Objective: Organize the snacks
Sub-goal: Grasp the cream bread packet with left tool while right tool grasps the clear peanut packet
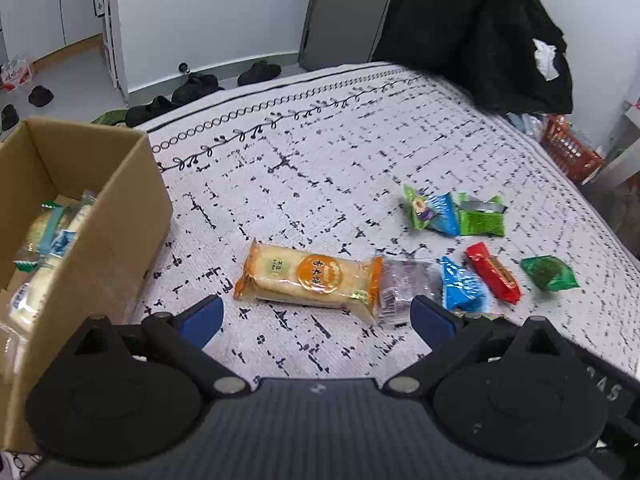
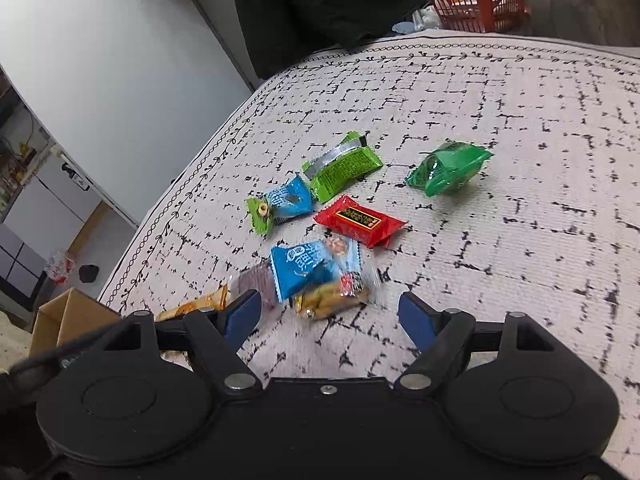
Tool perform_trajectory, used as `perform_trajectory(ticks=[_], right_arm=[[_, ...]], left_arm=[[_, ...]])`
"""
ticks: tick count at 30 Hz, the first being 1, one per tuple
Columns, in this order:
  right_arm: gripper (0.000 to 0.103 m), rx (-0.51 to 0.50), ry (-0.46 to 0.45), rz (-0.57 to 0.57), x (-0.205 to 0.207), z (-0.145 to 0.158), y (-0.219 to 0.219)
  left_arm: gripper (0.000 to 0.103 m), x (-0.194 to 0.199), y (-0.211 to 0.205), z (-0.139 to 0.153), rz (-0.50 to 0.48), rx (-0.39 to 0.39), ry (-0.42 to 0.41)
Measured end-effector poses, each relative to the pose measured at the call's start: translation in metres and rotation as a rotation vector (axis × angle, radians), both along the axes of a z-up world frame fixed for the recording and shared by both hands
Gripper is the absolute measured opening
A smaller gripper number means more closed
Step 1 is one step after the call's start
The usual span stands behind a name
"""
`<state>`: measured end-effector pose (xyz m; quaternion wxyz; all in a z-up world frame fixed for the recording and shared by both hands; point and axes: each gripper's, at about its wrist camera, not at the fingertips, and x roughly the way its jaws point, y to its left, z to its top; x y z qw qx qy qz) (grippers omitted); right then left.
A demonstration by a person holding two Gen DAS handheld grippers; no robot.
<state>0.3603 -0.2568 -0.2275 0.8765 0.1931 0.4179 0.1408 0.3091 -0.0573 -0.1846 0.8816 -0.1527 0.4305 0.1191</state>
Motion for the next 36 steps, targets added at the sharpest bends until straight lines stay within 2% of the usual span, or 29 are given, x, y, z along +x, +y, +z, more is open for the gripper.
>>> perform_trajectory(ticks=[5,9,17,21,26,28,32,36], right_arm=[[0.075,-0.02,0.001,0.012,0.01,-0.007,0.004],[0.069,-0.041,-0.005,0.015,0.014,-0.013,0.005],[0.069,-0.138,-0.066,0.062,0.018,-0.016,0.021],[0.069,-0.155,-0.076,0.07,0.018,-0.017,0.023],[0.058,-0.211,-0.094,0.078,0.013,-0.017,0.027],[0.052,-0.213,-0.092,0.079,0.012,-0.016,0.026],[0.049,-0.194,-0.083,0.073,0.011,-0.015,0.022],[0.047,-0.179,-0.07,0.052,0.007,-0.011,0.017]], left_arm=[[0.1,0.011,-0.001,-0.012,0.006,0.031,0.016],[0.1,0.021,-0.001,-0.019,0.006,0.039,0.016],[0.1,0.036,-0.002,-0.034,0.015,0.07,0.031],[0.1,0.037,-0.003,-0.037,0.011,0.092,0.026],[0.1,0.04,0.0,-0.04,0.014,0.086,0.024],[0.095,0.04,0.0,-0.039,0.009,0.086,0.014],[0.076,0.037,-0.003,-0.034,-0.007,0.101,0.003],[0.074,0.032,-0.005,-0.026,-0.022,0.101,-0.006]])
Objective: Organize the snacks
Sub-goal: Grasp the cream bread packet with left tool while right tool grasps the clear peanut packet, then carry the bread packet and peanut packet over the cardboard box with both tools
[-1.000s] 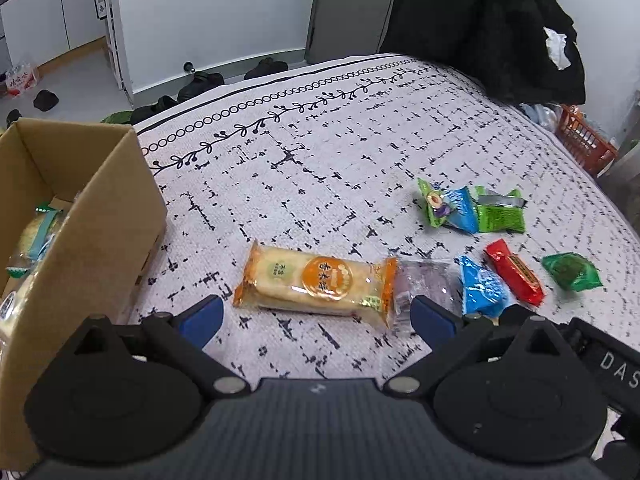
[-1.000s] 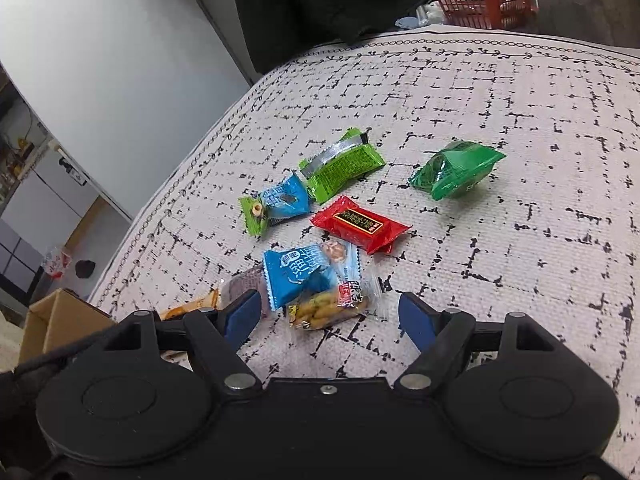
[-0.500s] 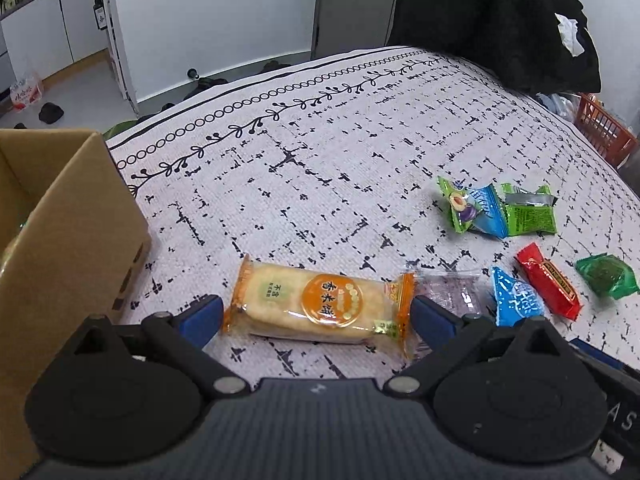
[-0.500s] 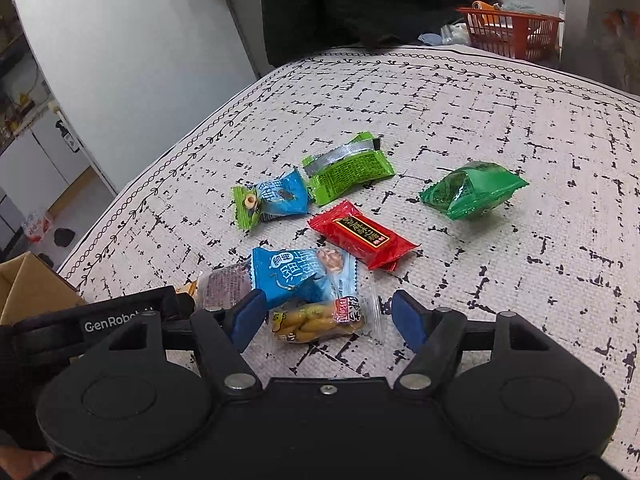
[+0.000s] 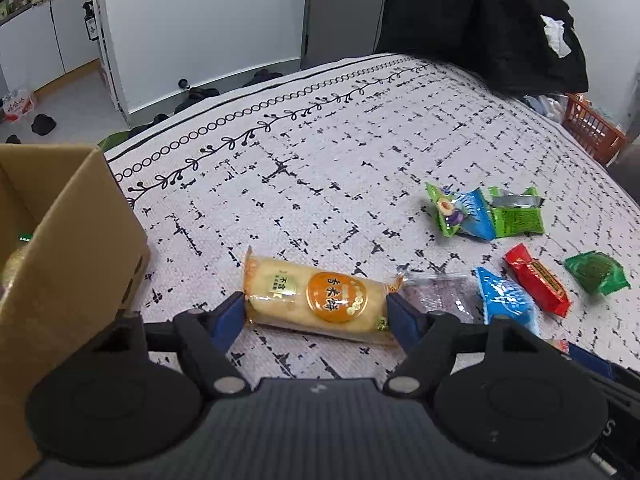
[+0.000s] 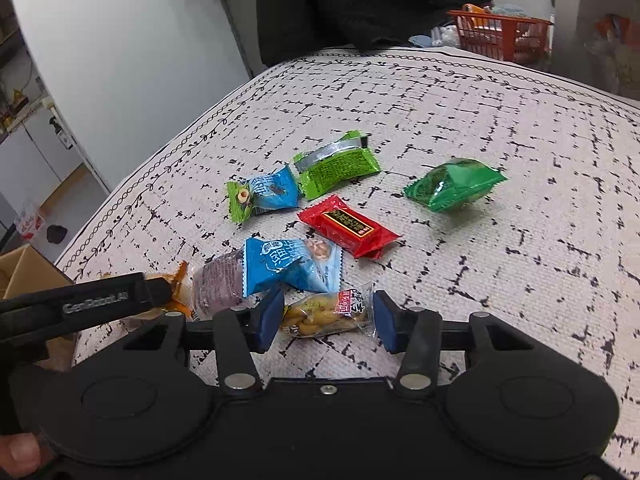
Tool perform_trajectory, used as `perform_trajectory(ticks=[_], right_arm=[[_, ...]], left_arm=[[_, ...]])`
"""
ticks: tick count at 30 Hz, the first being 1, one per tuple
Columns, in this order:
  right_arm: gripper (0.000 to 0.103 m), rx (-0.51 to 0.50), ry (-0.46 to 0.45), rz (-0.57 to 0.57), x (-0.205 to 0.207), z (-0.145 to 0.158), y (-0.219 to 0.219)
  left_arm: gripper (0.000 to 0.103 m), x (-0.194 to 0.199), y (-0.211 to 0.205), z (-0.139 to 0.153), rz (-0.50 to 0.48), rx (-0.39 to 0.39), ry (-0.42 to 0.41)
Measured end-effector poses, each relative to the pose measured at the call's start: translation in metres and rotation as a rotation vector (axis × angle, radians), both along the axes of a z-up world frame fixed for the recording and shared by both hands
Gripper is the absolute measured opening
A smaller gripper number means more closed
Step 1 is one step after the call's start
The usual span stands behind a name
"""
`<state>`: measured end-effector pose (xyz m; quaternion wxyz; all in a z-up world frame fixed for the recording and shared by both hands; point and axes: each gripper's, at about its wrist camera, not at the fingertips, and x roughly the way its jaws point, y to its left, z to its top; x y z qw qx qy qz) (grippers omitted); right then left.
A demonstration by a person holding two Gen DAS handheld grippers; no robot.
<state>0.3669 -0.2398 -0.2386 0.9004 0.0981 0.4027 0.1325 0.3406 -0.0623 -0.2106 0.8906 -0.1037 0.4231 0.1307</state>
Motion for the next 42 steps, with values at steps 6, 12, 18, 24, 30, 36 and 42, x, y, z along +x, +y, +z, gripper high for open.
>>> perform_trajectory(ticks=[6,12,18,24,30,36,42], right_arm=[[0.047,0.026,-0.013,-0.011,-0.011,0.012,-0.006],[0.047,0.013,-0.057,-0.003,-0.027,0.028,-0.005],[0.047,0.003,-0.089,0.005,-0.038,0.044,-0.003],[0.047,0.021,-0.138,0.011,-0.05,0.07,-0.005],[0.047,0.047,-0.149,0.012,-0.063,0.087,0.0],[0.047,0.113,-0.133,0.014,-0.073,0.104,0.009],[0.047,0.128,-0.157,0.039,-0.079,0.127,0.024]], left_arm=[[0.074,-0.017,0.001,0.019,-0.008,-0.007,-0.038],[0.074,-0.032,0.006,0.043,-0.004,-0.033,-0.068],[0.074,-0.044,0.01,0.074,-0.006,-0.039,-0.128],[0.074,-0.058,0.017,0.098,-0.01,-0.061,-0.178],[0.074,-0.072,0.03,0.115,-0.008,-0.078,-0.214],[0.074,-0.085,0.046,0.13,0.02,-0.114,-0.25],[0.074,-0.092,0.06,0.139,0.046,-0.155,-0.281]])
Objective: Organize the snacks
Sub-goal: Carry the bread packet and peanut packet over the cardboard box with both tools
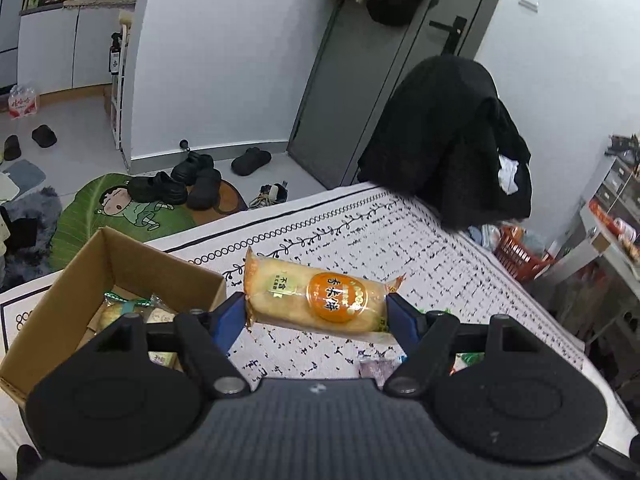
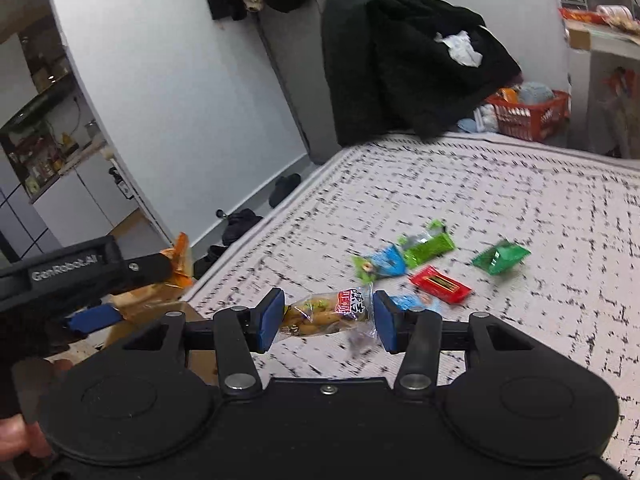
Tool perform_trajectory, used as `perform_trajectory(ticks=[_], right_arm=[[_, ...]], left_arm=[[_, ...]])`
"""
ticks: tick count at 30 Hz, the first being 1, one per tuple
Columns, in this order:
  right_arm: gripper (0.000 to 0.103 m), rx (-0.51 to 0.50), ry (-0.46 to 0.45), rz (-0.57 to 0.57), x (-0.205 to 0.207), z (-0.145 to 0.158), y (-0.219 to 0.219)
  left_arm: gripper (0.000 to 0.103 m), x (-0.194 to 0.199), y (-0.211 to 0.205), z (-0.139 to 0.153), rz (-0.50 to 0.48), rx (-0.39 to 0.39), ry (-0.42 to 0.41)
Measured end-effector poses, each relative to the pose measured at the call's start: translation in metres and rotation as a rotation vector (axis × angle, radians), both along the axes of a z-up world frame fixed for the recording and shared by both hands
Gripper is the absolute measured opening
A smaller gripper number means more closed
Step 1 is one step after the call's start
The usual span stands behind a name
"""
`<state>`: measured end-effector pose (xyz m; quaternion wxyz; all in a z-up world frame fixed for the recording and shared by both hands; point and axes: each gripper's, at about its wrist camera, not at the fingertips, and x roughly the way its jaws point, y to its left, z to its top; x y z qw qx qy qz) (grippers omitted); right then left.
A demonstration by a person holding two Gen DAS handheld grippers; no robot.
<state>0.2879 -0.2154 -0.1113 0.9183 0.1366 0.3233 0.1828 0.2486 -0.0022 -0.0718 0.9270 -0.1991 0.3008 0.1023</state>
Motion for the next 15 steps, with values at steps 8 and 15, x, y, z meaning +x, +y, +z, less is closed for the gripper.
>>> perform_trajectory(ticks=[8,15], right_arm=[[0.048,-0.028,-0.028,0.033,-0.008,0.017,0.024],[0.048,-0.033,-0.027,0.065,-0.01,0.024,0.05]], left_arm=[[0.074,-0.007,0.017,0.004,0.025,-0.04,-0.017],[0.074,-0.011,0.038,0.003,0.066,-0.08,-0.011]])
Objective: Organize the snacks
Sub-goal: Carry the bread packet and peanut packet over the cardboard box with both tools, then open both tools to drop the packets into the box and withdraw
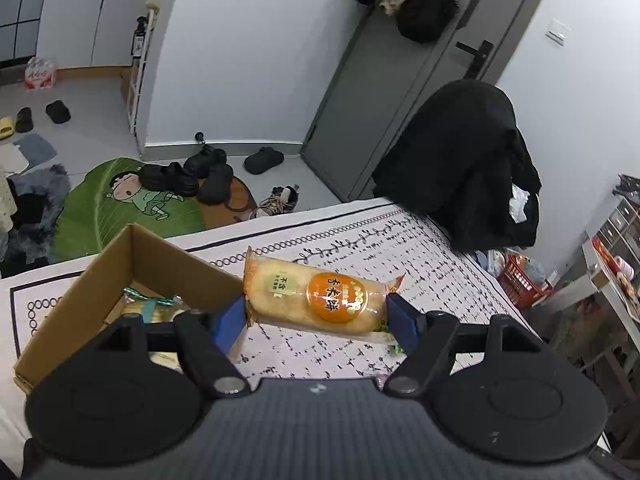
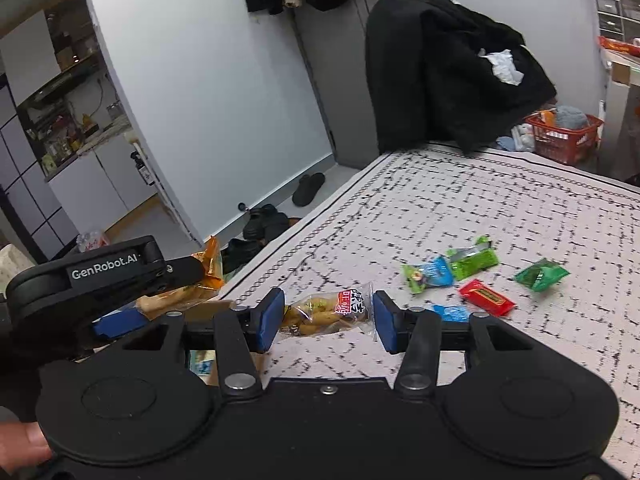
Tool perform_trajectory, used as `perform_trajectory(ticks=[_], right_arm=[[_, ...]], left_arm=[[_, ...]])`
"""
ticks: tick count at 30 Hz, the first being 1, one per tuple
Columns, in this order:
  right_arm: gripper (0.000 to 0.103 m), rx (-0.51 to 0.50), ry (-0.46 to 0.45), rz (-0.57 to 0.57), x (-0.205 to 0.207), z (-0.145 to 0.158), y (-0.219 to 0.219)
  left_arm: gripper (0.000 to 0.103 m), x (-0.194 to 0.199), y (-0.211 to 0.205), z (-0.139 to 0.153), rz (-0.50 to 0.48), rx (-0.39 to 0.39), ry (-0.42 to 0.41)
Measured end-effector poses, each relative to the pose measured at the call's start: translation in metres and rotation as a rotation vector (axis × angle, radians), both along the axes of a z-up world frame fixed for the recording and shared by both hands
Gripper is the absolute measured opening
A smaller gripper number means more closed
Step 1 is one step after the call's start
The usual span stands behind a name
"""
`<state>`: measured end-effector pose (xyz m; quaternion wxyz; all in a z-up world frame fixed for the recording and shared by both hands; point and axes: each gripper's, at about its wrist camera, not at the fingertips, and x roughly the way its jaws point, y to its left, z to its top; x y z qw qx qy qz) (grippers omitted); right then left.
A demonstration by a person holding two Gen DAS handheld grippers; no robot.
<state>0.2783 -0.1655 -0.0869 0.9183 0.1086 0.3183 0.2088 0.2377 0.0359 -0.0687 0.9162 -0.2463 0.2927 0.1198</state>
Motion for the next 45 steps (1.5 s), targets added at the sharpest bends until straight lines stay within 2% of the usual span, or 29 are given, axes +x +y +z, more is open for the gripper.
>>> perform_trajectory(ticks=[18,26,30,38,45], right_arm=[[0.048,-0.017,0.0,0.082,0.01,0.009,0.076],[0.048,-0.024,0.034,0.12,0.013,-0.003,0.109],[0.048,-0.028,0.047,0.129,0.014,-0.006,0.123],[0.048,-0.026,0.067,0.141,0.018,-0.009,0.143],[0.048,-0.009,0.09,0.163,0.019,-0.012,0.157]], left_arm=[[0.074,-0.003,0.059,-0.013,0.119,-0.091,0.046],[0.074,-0.006,0.09,-0.03,0.239,-0.128,0.15],[0.074,-0.008,0.1,-0.039,0.267,-0.149,0.195],[0.075,-0.013,0.118,-0.046,0.328,-0.18,0.23],[0.079,-0.019,0.135,-0.052,0.383,-0.255,0.252]])
